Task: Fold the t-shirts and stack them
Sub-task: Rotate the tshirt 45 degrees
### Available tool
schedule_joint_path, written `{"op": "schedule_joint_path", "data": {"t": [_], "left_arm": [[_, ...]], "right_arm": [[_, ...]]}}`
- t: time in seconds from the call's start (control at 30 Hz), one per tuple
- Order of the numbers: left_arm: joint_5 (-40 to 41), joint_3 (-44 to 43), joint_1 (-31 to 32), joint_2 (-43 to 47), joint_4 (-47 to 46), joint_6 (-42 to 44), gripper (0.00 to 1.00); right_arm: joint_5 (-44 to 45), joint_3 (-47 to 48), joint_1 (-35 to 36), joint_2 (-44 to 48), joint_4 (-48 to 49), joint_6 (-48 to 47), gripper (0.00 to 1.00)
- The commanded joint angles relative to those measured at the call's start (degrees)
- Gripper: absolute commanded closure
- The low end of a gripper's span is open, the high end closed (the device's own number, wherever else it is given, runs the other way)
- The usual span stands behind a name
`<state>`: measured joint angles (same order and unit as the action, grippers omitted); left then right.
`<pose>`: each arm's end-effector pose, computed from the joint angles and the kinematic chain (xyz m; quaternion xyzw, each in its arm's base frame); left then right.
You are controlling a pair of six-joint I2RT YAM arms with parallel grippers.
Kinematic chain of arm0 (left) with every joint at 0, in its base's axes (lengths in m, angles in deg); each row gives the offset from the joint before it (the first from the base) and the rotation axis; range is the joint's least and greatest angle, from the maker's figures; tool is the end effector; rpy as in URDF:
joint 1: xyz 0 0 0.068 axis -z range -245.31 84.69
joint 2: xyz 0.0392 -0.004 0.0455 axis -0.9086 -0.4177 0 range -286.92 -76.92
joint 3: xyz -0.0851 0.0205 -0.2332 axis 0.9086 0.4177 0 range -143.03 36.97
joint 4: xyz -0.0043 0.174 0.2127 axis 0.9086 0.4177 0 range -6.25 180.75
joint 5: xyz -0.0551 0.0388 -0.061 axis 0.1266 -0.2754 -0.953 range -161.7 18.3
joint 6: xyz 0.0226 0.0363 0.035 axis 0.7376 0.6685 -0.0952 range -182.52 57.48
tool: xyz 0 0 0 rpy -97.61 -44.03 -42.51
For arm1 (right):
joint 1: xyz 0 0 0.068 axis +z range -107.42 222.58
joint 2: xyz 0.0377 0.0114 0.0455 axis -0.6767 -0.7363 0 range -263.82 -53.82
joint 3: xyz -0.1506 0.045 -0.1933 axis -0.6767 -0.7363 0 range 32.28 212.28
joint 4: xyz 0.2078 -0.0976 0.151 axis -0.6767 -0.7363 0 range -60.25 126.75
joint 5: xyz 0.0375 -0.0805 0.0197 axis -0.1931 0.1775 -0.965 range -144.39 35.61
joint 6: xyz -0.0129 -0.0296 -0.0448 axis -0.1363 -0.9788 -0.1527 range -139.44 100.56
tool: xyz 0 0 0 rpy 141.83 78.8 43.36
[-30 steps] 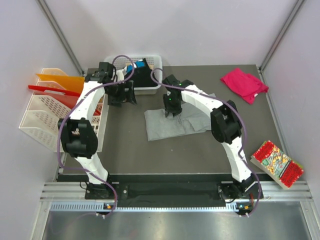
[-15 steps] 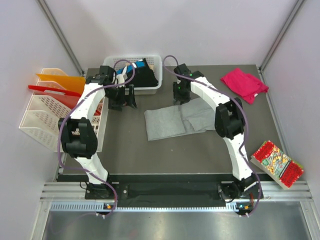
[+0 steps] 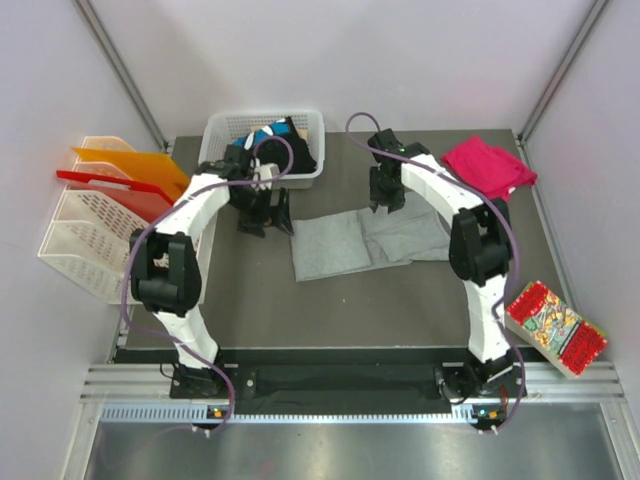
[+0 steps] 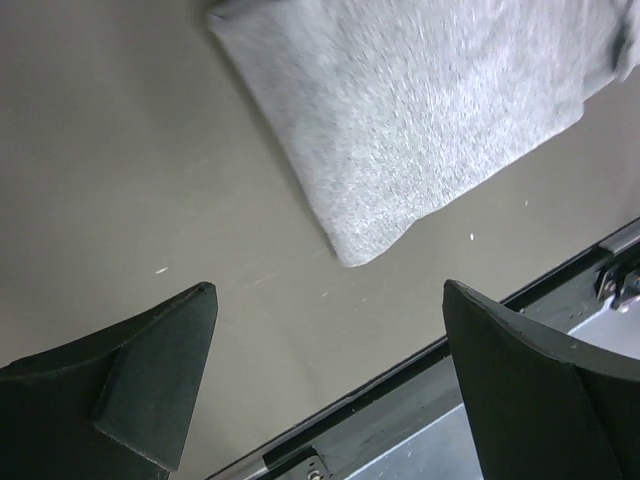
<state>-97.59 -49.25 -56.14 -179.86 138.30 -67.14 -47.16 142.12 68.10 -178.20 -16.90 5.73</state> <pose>0.3664 -0.0757 0.2276 0.0746 0.9594 -0.2385 0.1309 0.4195 0.1950 0.2009 0.0089 0.9800 0.0249 0.1972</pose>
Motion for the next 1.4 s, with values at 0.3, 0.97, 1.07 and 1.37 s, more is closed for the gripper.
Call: {"op": "schedule_joint_path", "data": {"t": [0.3, 0.97, 1.07, 1.37], "left_arm": [[3.65, -3.14, 8.50, -10.51, -14.38, 1.02, 0.01], [10.59, -12.14, 12.36, -17.65, -13.76, 19.12, 0.01], [11.91, -10.38, 12.28, -17.91, -14.55, 19.91, 0.01], [15.16, -4.41, 12.72, -18.44, -18.42, 21.41, 0.01]], "right_arm": [[-15.40, -8.50, 4.63, 8.63, 3.99, 6.12, 0.60], [6.66, -21.42, -9.96, 17.15, -1.72, 8.49, 0.63], [7.28, -22.04, -10.40, 15.31, -1.90, 8.41, 0.64], [7.72, -18.97, -11.10, 7.75, -1.63, 8.14, 0.65]]}}
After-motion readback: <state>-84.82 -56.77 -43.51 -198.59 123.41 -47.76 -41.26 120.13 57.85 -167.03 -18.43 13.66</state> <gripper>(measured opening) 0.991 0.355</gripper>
